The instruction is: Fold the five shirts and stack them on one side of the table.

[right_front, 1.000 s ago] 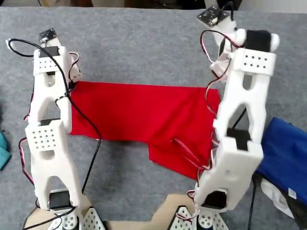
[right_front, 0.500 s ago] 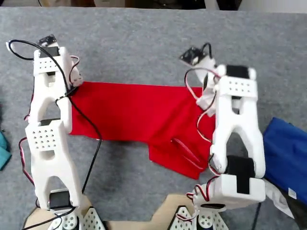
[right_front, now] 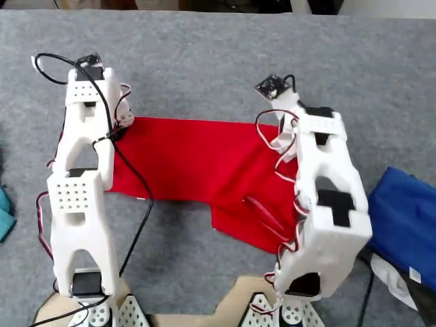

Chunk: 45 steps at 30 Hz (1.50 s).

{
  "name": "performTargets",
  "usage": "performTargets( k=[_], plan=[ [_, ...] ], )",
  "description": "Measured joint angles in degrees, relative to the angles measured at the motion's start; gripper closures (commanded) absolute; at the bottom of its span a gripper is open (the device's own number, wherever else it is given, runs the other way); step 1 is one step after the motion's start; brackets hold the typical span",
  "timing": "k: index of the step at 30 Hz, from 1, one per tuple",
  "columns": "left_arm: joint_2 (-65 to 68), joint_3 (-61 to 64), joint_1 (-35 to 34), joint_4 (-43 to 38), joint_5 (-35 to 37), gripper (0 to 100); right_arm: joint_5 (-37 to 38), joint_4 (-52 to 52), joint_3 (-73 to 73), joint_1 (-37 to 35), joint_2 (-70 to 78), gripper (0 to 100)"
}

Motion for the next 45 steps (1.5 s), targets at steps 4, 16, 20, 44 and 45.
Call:
performTargets(
  k=[4,16,20,44,45],
  plan=[
    [2.37,-0.09,0.0,-3.25,0.18,98,-0.62,0.18,-1.41,-0.09,0.88,99.4],
    [6.95,-8.44,-1.93,-5.54,0.26,98,0.0,-3.96,-1.41,-0.09,0.88,99.4],
    [7.38,-9.76,-1.93,-6.15,0.26,98,0.18,-5.01,-1.49,-0.09,1.76,99.4],
    [7.47,-10.11,-5.54,-6.77,2.11,98,-1.93,-3.96,31.03,-8.97,-39.82,99.5],
    [7.47,-10.11,-5.54,-6.77,2.11,98,-1.93,-4.22,32.26,-8.53,-42.11,99.5]
  ],
)
